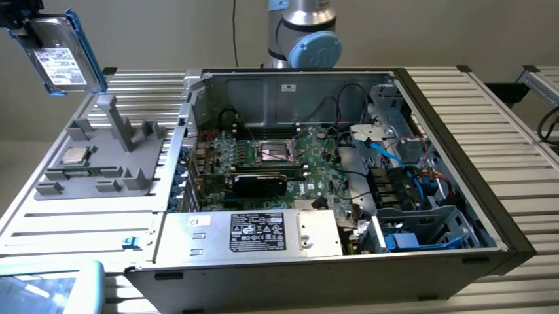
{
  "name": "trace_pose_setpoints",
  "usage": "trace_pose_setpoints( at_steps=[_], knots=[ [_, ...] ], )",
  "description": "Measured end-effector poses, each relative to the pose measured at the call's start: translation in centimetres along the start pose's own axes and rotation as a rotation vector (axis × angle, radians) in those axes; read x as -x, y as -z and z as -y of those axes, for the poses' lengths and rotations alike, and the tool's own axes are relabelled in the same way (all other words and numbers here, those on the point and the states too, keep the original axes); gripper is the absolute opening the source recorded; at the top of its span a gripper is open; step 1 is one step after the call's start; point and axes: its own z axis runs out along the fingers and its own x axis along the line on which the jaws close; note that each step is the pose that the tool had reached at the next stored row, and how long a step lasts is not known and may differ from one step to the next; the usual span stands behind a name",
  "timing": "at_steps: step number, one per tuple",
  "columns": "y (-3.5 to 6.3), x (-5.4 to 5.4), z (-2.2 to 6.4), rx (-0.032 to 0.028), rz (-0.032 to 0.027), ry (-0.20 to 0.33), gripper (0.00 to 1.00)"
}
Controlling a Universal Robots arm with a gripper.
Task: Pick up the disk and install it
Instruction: 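Pick up the disk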
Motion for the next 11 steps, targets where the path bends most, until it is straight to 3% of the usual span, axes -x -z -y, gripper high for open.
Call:
trace_pose_setpoints(
  at_steps=[11],
  knots=[
    [3.03,-1.0,3.24,-0.0001,0.0000,0.000,0.37]
  ],
)
